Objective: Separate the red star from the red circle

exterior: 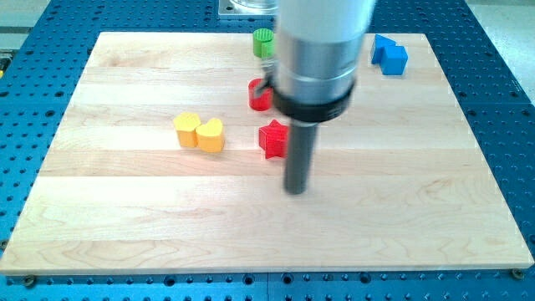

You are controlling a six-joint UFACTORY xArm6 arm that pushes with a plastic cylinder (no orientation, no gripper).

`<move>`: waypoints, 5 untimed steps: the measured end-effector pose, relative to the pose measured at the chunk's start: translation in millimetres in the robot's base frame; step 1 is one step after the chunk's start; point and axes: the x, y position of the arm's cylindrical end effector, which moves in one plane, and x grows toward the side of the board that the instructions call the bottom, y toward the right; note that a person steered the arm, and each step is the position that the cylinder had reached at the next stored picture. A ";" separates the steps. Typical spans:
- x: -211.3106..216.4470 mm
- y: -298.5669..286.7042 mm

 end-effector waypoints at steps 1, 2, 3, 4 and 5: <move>-1.0 -100.8; -37.8 -123.0; -62.5 -52.6; -52.8 -79.0; -52.8 -158.4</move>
